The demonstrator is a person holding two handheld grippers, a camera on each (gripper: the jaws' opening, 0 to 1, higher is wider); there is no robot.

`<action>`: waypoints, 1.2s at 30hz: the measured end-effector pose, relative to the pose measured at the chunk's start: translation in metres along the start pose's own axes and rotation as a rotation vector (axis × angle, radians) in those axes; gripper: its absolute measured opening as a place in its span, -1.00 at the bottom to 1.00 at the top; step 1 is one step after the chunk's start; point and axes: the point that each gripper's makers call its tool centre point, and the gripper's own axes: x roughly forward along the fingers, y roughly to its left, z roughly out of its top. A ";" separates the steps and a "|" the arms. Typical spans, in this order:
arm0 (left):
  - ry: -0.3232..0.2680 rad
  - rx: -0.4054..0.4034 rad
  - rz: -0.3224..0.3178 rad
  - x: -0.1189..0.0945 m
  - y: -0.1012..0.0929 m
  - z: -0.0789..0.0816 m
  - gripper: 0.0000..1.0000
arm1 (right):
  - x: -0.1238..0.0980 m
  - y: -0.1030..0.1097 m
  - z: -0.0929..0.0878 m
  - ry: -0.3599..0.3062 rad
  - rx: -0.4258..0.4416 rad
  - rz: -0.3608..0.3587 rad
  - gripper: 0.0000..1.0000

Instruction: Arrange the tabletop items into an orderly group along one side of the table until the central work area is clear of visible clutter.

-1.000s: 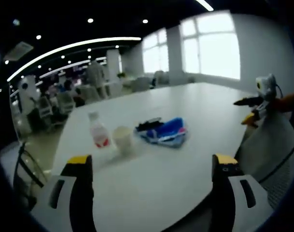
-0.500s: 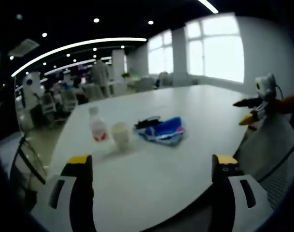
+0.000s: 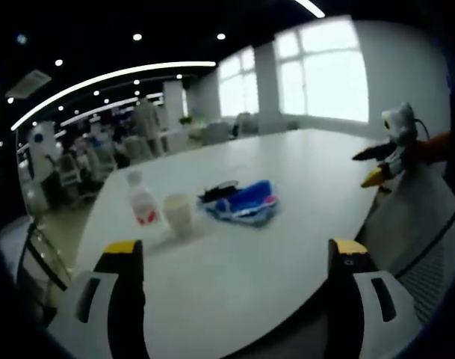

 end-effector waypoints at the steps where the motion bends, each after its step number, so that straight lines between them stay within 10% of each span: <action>1: 0.000 -0.001 -0.001 0.000 0.000 0.000 0.99 | 0.000 0.001 0.000 0.005 -0.008 0.002 1.00; 36: -0.046 -0.069 -0.051 0.001 -0.008 0.005 0.99 | 0.078 0.032 0.094 -0.069 -0.327 0.170 0.93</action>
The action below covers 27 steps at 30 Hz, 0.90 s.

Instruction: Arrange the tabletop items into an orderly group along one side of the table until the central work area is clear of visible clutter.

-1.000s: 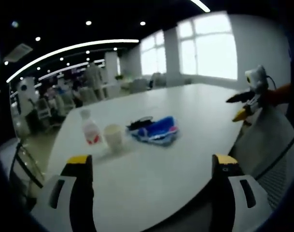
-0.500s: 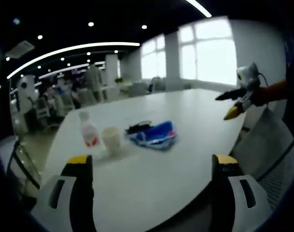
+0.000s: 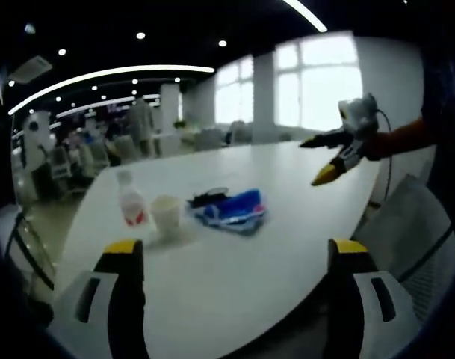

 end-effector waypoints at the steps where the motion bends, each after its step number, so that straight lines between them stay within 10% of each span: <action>1: 0.002 0.000 0.004 0.000 0.001 0.000 0.99 | 0.003 0.000 0.001 -0.002 0.004 0.002 0.93; 27: 0.071 0.015 0.036 -0.003 0.011 -0.018 0.93 | 0.081 -0.004 0.033 -0.026 -0.134 0.105 0.85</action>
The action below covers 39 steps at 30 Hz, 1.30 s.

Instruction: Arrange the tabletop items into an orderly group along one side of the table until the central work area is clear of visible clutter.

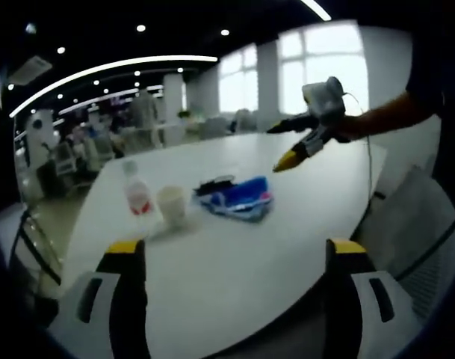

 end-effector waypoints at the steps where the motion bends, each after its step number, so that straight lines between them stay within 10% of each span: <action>1: -0.002 -0.001 0.001 0.000 -0.001 0.001 0.92 | 0.003 0.000 0.001 0.002 -0.008 0.004 0.84; 39: 0.010 -0.008 -0.012 0.002 -0.006 0.005 0.91 | 0.108 -0.006 -0.002 0.052 -0.060 0.102 0.30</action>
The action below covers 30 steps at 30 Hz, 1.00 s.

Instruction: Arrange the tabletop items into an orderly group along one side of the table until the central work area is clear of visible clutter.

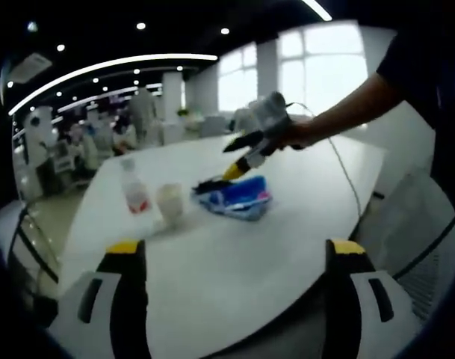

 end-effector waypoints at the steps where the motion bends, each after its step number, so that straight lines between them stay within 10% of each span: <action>1: 0.003 0.001 0.000 0.000 0.000 -0.001 0.90 | 0.002 0.000 -0.001 0.005 -0.004 0.002 0.29; 30: 0.045 -0.013 -0.003 -0.001 0.003 -0.009 0.71 | 0.058 0.006 -0.030 0.149 -0.121 0.069 -0.20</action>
